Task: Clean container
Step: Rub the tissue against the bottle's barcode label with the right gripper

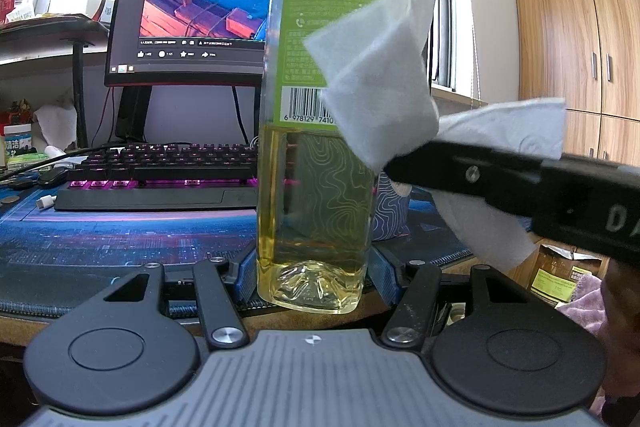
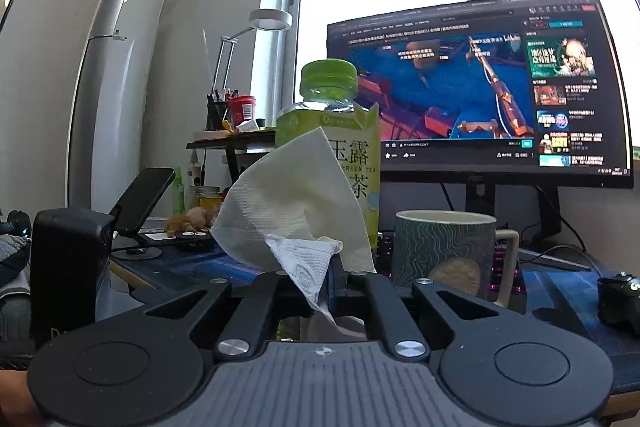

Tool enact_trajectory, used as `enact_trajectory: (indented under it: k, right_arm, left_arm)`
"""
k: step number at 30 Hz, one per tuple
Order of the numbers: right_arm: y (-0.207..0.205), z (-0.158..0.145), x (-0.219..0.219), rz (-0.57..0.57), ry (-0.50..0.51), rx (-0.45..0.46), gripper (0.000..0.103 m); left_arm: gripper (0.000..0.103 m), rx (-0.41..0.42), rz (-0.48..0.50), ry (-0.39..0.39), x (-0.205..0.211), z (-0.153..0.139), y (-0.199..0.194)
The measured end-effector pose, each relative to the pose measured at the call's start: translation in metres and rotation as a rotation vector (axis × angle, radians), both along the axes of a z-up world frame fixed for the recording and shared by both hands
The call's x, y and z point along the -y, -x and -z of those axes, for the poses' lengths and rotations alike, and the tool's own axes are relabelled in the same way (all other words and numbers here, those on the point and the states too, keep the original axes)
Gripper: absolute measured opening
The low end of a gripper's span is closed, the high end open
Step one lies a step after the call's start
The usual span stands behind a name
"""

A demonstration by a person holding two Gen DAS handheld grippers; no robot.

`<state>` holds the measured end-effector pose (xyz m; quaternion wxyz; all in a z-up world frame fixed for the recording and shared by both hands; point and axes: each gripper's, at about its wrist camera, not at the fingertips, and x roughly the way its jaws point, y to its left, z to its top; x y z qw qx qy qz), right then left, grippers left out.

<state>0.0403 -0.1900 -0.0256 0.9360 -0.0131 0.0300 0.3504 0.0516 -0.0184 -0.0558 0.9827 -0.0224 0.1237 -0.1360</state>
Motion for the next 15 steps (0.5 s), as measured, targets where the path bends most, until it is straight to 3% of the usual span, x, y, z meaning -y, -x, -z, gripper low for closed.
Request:
enact_trajectory:
  k: [15]
  right_arm:
    - [-0.0012, -0.0003, -0.0006, 0.002, -0.001, -0.005, 0.006]
  left_arm:
    - [0.061, 0.002, -0.001, 0.002, -0.0001, 0.0, 0.001]
